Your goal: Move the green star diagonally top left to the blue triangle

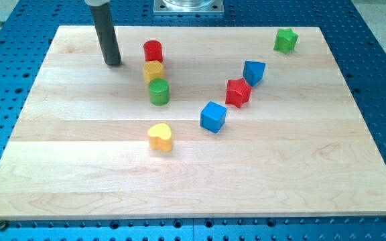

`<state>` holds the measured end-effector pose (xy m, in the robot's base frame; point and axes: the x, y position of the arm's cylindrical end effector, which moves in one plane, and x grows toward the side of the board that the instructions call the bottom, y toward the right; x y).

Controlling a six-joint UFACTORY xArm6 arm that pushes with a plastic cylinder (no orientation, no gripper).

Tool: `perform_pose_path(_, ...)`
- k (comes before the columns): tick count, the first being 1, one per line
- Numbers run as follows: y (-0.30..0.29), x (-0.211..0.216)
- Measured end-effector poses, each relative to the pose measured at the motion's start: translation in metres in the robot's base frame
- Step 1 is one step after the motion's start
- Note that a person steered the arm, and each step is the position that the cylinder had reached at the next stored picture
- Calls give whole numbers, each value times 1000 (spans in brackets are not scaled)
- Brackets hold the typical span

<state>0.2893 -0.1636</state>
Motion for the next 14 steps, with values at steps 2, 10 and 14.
perform_pose_path(2,6,-55)
perform_pose_path(10,331,-26)
perform_pose_path(14,199,-18)
